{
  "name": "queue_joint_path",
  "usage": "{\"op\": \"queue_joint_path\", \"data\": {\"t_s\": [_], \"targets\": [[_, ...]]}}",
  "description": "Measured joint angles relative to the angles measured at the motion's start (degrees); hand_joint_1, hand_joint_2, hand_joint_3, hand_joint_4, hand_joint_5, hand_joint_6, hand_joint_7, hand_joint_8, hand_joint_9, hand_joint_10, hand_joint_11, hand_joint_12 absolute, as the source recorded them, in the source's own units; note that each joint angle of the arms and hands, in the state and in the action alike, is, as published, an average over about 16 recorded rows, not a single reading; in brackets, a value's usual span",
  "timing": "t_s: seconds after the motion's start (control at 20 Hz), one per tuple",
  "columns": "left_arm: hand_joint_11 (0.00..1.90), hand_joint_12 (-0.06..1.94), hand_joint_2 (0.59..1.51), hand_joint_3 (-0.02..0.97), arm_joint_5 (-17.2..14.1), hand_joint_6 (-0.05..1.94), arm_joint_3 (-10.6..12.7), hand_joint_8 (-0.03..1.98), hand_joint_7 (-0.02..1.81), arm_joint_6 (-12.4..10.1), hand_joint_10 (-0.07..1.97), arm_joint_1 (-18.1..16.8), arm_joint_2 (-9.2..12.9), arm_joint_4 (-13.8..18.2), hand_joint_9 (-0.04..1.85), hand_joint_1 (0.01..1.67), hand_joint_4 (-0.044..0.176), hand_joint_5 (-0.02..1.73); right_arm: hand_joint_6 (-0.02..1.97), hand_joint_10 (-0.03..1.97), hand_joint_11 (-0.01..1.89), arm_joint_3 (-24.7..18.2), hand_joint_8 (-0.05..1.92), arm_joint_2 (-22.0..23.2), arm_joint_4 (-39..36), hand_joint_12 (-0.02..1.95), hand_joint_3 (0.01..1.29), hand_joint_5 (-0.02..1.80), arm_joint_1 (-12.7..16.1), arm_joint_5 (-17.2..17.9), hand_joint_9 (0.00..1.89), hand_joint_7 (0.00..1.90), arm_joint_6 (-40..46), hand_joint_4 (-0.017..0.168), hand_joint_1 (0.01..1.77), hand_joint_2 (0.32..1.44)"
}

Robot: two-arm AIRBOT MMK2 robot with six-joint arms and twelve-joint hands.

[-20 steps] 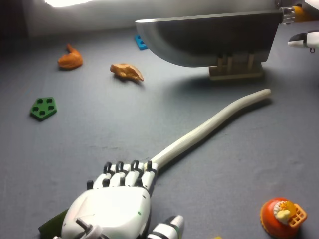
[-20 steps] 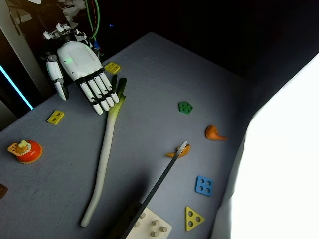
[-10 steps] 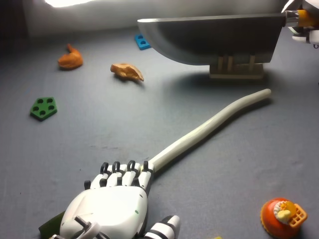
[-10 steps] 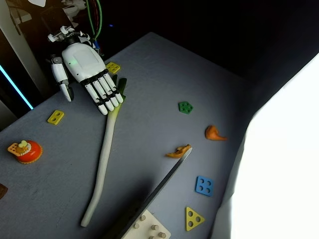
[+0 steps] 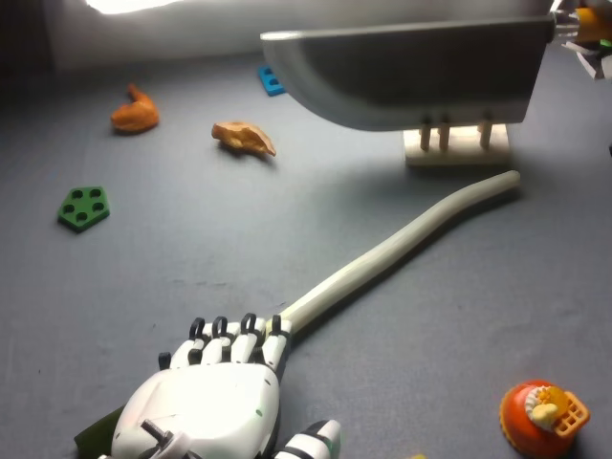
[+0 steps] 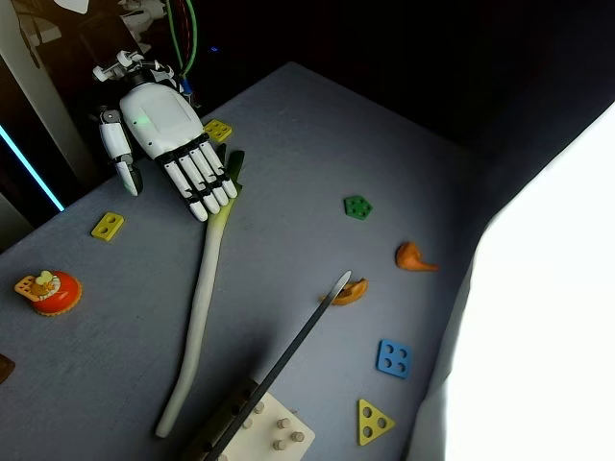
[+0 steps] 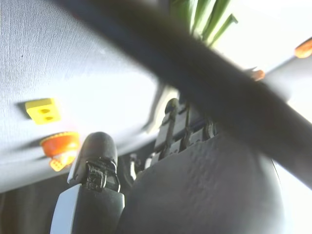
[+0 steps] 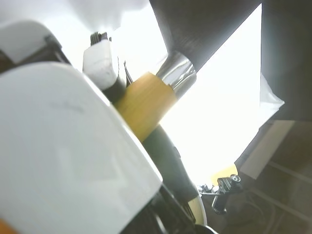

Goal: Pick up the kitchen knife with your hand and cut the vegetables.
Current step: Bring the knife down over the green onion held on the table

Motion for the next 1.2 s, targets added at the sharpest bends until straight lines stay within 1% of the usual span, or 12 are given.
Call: {"op": "queue_joint_path", "data": {"t_s": [0.1,0.15,0.35,0.5,0.65,0.8,1.05,1.2], "targets": [[0.02,0.02,1.411,0.009,0.01,0.00,0.07,0.00,0.02,0.02,0.01,0.15,-0.07,-0.12,0.02,0.16,0.003,0.02,1.86,1.84,1.67,-0.19,1.82,0.32,0.27,1.85,0.78,1.40,0.43,0.56,1.60,1.51,-0.10,0.161,1.55,0.72],[0.02,0.02,1.411,0.009,0.01,0.00,0.11,0.00,0.02,0.03,0.01,0.24,-0.11,-0.19,0.02,0.16,0.003,0.02,1.86,1.84,1.68,-0.43,1.82,0.58,0.41,1.85,0.80,1.41,0.67,0.90,1.60,1.52,-0.24,0.166,1.56,0.71],[0.02,0.02,1.409,0.009,0.01,0.00,0.28,-0.01,0.02,0.07,0.00,0.67,-0.33,-0.48,0.02,0.18,0.003,0.02,1.86,1.84,1.68,-3.01,1.82,2.52,1.00,1.85,0.83,1.41,1.73,2.48,1.60,1.52,-2.65,0.165,1.57,0.70],[0.02,0.02,1.405,0.009,0.06,0.00,0.48,-0.01,0.02,0.09,0.00,0.95,-0.59,-0.67,0.02,0.19,0.003,0.02,1.86,1.84,1.68,-7.08,1.82,4.89,2.28,1.85,0.84,1.41,2.53,3.57,1.60,1.52,-6.76,0.166,1.57,0.70],[0.02,0.03,1.400,0.010,0.03,0.00,0.72,-0.01,0.02,0.23,0.00,1.15,-0.87,-0.83,0.01,0.21,0.003,0.03,1.86,1.84,1.68,-12.67,1.82,7.88,4.62,1.85,0.84,1.41,3.53,4.06,1.60,1.52,-12.19,0.166,1.57,0.69],[0.02,0.03,1.396,0.010,-0.15,0.00,0.95,-0.01,0.01,0.45,-0.01,1.30,-1.13,-1.03,0.01,0.21,0.003,0.03,1.86,1.84,1.68,-19.47,1.82,11.31,8.57,1.85,0.84,1.41,4.41,3.70,1.60,1.52,-18.59,0.166,1.57,0.69],[0.02,0.02,1.389,0.010,-0.61,0.00,1.25,-0.01,0.00,0.91,-0.01,1.43,-1.39,-1.39,0.00,0.19,0.004,0.04,1.86,1.84,1.68,-31.12,1.82,16.51,18.22,1.85,0.85,1.40,5.19,1.52,1.60,1.52,-30.27,0.166,1.58,0.68],[0.02,0.02,1.388,0.010,-0.95,0.00,1.38,-0.01,0.00,1.23,-0.01,1.42,-1.46,-1.63,0.00,0.17,0.004,0.04,1.87,1.84,1.68,-36.74,1.82,18.55,24.24,1.85,0.85,1.39,5.01,0.76,1.60,1.52,-35.99,0.166,1.59,0.68]]}}
